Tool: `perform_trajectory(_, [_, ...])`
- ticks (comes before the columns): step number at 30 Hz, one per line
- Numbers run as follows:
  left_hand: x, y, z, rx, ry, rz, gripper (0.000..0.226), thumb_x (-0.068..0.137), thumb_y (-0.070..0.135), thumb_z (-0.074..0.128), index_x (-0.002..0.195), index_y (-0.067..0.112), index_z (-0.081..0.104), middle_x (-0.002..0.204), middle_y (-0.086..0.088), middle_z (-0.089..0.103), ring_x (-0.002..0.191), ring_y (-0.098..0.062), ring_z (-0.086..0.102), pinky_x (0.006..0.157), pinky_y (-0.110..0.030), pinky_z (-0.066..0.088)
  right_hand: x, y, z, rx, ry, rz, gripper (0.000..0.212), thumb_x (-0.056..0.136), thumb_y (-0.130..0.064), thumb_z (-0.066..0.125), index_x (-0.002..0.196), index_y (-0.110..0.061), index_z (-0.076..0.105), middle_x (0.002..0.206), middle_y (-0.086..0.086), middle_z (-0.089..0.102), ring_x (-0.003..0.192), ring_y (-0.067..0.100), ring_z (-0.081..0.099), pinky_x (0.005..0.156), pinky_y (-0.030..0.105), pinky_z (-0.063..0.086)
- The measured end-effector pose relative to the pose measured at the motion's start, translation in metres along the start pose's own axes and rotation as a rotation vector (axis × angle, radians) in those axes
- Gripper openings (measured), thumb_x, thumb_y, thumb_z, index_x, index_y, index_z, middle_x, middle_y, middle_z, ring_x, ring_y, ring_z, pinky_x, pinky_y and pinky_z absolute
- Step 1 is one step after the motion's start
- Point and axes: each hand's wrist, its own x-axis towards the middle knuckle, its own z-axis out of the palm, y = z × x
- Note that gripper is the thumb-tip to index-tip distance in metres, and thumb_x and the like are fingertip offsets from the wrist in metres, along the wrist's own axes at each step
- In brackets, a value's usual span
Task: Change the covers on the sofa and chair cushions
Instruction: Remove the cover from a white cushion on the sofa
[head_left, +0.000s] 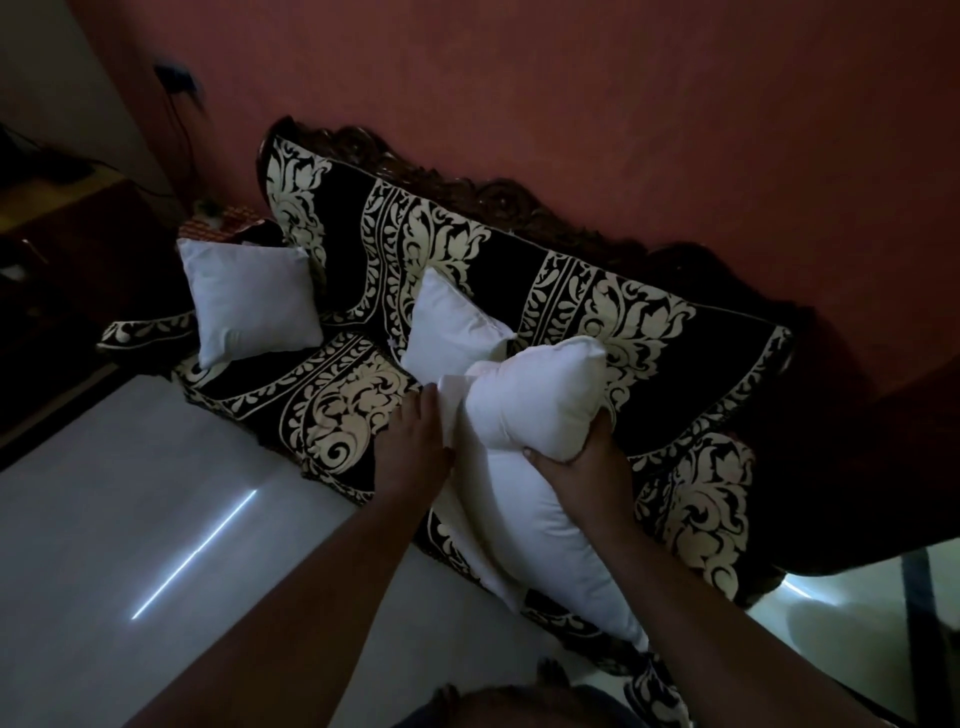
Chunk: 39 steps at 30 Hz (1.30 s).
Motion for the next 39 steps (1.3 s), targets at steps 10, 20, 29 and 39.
perform_trajectory(10, [0.005, 0.011, -0.011, -0.218, 0.036, -0.118, 0.076, 0.084, 0.025, 0.066, 0.150, 0.020, 0.028, 0.146, -0.013, 0.047, 0.116, -0.037, 0.060, 0.089, -0.046, 0.052, -0.002, -0.010, 0.012, -0.244, 0.012, -0.209, 0.091, 0.075, -0.056, 0.081, 0.142, -0.007, 0.042, 0.097, 0.009, 0.072, 0.079, 0.029, 0.071, 0.059, 0.033, 0.054])
perform_trajectory(20, [0.015, 0.027, -0.044, -1.139, -0.085, -0.205, 0.021, 0.096, 0.023, 0.058, 0.107, 0.028, 0.076, 0.104, 0.005, 0.077, 0.103, -0.015, 0.071, 0.094, -0.048, 0.057, -0.037, 0.023, 0.023, -0.525, 0.021, -0.630, 0.030, 0.085, -0.021, 0.047, 0.109, -0.006, 0.056, 0.081, 0.010, 0.059, 0.053, 0.027, 0.060, 0.039, 0.032, 0.048])
perform_trajectory(29, [-0.011, 0.055, -0.066, -1.074, 0.016, 0.175, 0.021, 0.097, 0.018, 0.061, 0.110, 0.019, 0.076, 0.101, 0.003, 0.077, 0.098, -0.014, 0.072, 0.081, -0.031, 0.057, 0.007, 0.006, 0.034, -0.683, -0.285, -0.477, 0.026, 0.077, -0.018, 0.079, 0.102, -0.011, 0.073, 0.090, 0.007, 0.073, 0.071, 0.022, 0.073, 0.055, 0.034, 0.058])
perform_trajectory(39, [-0.005, 0.042, -0.063, -1.057, 0.126, -0.171, 0.024, 0.102, 0.039, 0.058, 0.090, 0.021, 0.069, 0.079, 0.001, 0.071, 0.073, -0.012, 0.066, 0.067, -0.037, 0.054, -0.006, 0.005, 0.029, -0.282, -0.052, -0.536, 0.066, 0.069, -0.018, 0.086, 0.126, -0.017, 0.053, 0.085, 0.005, 0.065, 0.062, 0.026, 0.065, 0.044, 0.033, 0.050])
